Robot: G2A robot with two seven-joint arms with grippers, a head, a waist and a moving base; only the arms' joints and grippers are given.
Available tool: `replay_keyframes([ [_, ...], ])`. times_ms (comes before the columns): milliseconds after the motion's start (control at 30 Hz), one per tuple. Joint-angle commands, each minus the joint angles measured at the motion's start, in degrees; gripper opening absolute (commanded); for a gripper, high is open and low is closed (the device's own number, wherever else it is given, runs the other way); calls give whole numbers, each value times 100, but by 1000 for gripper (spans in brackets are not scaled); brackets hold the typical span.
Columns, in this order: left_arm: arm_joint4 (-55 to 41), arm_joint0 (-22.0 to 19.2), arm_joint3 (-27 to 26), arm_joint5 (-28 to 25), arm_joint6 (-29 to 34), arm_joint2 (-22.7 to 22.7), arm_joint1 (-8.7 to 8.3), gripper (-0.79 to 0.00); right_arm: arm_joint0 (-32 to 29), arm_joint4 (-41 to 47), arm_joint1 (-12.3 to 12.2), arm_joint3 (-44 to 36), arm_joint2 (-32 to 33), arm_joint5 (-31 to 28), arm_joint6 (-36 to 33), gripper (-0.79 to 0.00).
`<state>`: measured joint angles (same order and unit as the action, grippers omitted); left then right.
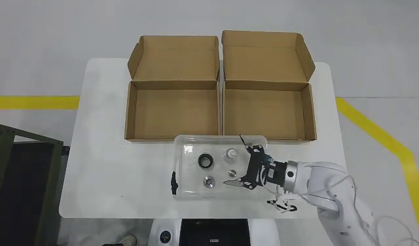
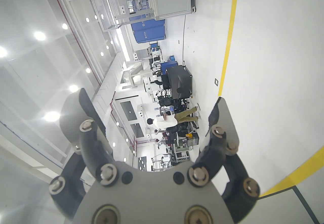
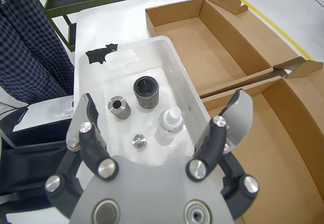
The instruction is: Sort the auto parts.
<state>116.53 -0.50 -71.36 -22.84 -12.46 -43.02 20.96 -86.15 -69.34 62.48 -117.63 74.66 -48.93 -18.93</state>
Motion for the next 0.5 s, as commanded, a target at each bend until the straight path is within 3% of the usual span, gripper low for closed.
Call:
replay_keyframes([
  [0,0,0,0,0,0,0,0,0,19,-18,-4,42,-38,39,-34,0],
  [267,0,0,0,0,0,0,0,0,98,-183,-24,207,-134,224,-140,0],
  [367,0,0,0,0,0,0,0,0,113,-300,-27,273,-179,354,-153,-83],
  [467,0,0,0,0,0,0,0,0,120,-378,-33,310,-226,391,-137,-111],
])
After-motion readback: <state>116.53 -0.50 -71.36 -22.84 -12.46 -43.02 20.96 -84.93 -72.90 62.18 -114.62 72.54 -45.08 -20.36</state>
